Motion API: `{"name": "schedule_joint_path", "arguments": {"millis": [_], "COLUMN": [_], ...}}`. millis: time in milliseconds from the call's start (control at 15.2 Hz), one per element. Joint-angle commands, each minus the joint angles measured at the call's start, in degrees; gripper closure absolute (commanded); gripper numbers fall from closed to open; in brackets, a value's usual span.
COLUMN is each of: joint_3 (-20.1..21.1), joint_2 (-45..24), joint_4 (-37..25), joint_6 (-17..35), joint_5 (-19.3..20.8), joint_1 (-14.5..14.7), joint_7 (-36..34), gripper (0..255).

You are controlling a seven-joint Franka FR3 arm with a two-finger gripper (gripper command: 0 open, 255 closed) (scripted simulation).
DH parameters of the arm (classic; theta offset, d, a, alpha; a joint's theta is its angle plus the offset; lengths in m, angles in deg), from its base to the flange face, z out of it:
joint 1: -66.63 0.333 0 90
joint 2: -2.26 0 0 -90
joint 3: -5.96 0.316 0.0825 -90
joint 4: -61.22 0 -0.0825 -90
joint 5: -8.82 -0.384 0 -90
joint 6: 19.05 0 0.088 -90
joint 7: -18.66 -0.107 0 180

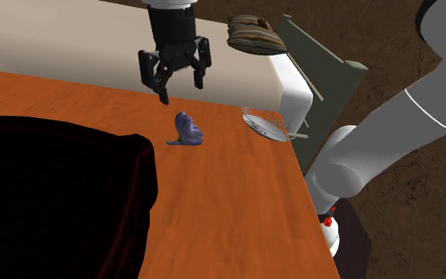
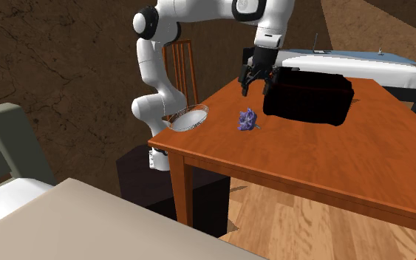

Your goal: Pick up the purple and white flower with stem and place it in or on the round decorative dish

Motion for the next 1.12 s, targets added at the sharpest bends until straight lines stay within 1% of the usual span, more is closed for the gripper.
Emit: {"name": "schedule_joint_path", "arguments": {"millis": [0, 132, 660, 1056], "joint_3": [2.73, 5.29, 4.82, 4.82], "joint_2": [-4.45, -9.02, -6.85, -6.85], "joint_4": [-4.61, -9.18, -1.41, -1.41], "joint_6": [-0.82, -1.68, 4.21, 4.21], "joint_5": [0.91, 2.36, 1.33, 1.33], "joint_1": [0.05, 0.38, 0.63, 0.63], "joint_7": [-4.42, -8.68, -7.75, -7.75], "gripper": [0, 0, 0, 0]}}
